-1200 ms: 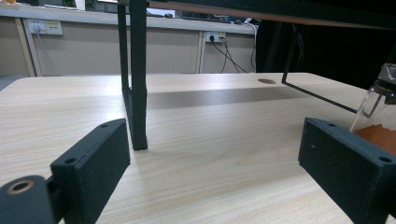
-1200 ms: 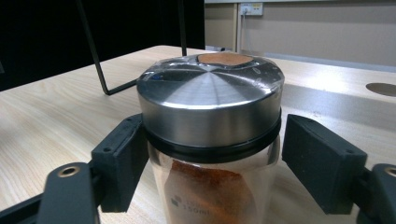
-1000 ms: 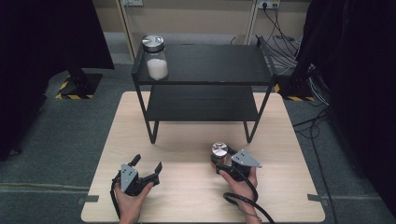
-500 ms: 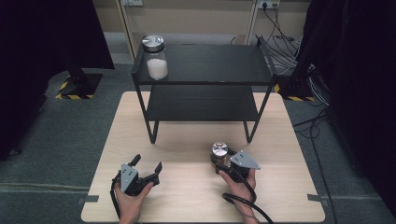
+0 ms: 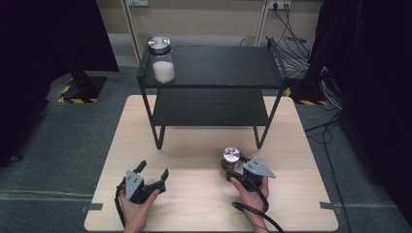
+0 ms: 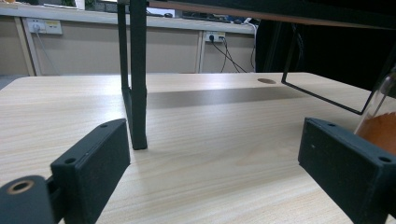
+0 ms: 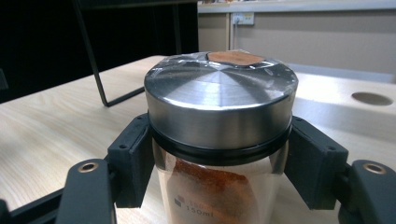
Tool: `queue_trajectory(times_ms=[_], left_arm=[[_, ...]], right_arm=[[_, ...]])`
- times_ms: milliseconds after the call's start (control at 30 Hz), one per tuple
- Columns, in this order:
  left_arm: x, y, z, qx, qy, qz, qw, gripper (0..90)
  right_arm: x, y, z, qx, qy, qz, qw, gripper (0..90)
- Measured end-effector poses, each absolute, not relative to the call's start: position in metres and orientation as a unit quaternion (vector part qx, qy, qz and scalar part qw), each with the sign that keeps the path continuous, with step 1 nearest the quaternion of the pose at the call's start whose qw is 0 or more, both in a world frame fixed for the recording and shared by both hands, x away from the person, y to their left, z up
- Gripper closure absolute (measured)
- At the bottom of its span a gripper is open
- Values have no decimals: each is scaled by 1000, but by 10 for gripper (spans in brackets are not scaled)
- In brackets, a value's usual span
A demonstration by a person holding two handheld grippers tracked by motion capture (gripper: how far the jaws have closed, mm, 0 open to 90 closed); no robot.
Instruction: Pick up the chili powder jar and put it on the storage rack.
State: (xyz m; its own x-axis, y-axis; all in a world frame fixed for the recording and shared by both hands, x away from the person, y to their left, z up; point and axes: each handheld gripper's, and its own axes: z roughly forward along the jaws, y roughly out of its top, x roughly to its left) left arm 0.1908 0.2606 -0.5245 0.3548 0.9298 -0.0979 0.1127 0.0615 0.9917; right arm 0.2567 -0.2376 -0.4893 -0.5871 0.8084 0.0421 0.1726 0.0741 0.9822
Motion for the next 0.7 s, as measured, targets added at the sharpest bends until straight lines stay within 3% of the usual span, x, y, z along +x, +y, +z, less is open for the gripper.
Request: queue_trajectory(times_ms=[700], left_arm=[[191,260,-525,586,445,355,577,81]], right_arm=[[244,-247,-466,356,657,597,293,322]])
